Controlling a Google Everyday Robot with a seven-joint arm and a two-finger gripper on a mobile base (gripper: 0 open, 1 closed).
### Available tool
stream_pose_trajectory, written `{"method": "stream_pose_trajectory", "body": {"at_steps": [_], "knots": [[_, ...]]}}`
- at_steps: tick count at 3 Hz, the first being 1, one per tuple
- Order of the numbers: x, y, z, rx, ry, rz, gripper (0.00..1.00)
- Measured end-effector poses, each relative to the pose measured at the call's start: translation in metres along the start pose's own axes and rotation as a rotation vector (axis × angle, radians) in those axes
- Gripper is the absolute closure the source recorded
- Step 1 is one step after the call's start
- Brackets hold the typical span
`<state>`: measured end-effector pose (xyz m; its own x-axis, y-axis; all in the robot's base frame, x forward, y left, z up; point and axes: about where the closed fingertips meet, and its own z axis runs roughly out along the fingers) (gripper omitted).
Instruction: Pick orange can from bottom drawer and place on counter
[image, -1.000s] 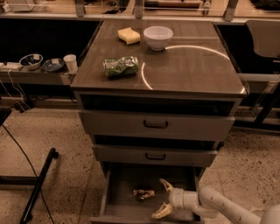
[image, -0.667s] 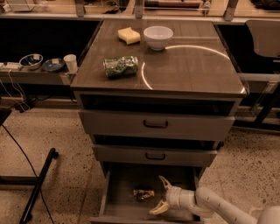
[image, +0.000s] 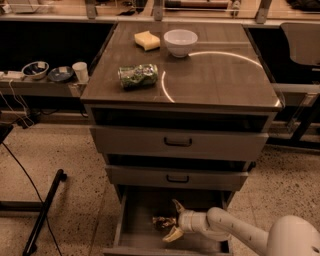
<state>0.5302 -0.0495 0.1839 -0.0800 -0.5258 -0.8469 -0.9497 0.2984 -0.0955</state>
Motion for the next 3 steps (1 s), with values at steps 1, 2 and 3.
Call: {"method": "stream_pose_trajectory", "body": {"at_steps": [1,2,3], "knots": [[0.010,0.002,0.027,-0.047,0.009,0.027,0.00],[0.036,0.004,0.049,-0.088,0.024,0.070,0.27],[0.053,0.004,0.056,-0.099,0.024,0.101,0.50]]}}
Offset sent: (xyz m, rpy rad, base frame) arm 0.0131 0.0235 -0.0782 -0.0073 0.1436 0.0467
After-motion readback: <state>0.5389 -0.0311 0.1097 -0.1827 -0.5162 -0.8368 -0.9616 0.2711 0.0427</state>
